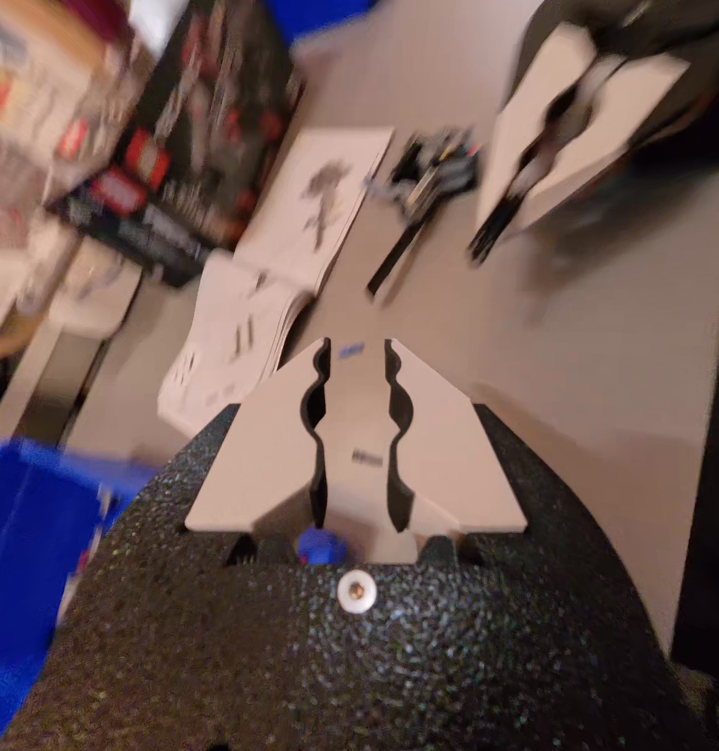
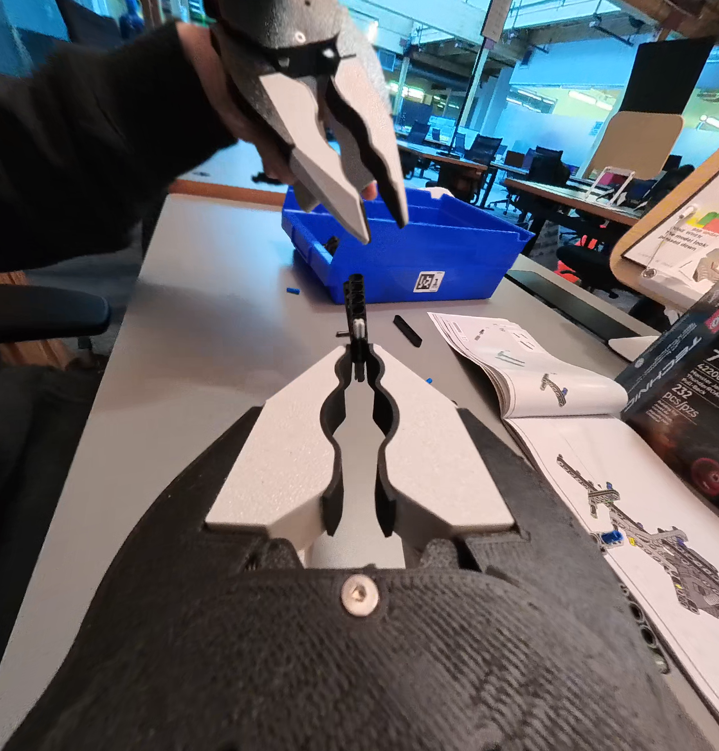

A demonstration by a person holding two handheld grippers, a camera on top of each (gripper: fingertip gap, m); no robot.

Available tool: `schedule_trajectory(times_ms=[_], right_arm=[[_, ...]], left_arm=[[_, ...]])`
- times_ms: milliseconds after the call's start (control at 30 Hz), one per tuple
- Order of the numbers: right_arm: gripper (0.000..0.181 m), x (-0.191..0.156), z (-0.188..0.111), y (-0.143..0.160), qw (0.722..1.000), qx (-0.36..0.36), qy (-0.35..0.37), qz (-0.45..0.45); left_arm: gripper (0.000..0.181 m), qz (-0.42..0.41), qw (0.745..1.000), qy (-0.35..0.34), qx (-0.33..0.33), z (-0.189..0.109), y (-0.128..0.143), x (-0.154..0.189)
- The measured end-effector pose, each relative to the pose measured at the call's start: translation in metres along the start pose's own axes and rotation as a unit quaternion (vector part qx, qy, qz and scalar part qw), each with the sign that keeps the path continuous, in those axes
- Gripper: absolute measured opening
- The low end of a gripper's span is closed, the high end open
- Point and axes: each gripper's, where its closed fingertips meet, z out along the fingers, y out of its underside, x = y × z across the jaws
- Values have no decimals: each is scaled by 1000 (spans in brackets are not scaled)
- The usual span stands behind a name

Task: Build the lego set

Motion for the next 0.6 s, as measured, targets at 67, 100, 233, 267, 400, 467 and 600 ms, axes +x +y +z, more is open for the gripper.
schedule_trajectory(times_ms=[67, 100, 233, 267, 400, 467, 600], right_arm=[[4, 0, 1, 1, 1000, -1, 0, 0], [4, 0, 2, 1, 1000, -1, 0, 3], [4, 2, 5, 5, 1000, -6, 0, 9], [4, 2, 6, 5, 1000, -6, 0, 9], [4, 3, 7, 5, 1000, -5, 2, 13], [4, 4, 6, 4, 1000, -2, 2, 17], [4, 6, 4, 2, 1000, 6, 2, 25]], left_arm=[[25, -44, 995, -32, -84, -9, 38, -8], [25, -70, 991, -39, -109, -11, 53, -7], [24, -219, 964, -70, -136, 6, 84, 2], [23, -238, 956, -83, -149, 12, 93, 4], [25, -309, 922, -128, -197, 27, 120, 0], [26, -339, 909, -117, -212, 30, 126, 5], [27, -352, 902, -101, -229, 37, 134, 14]])
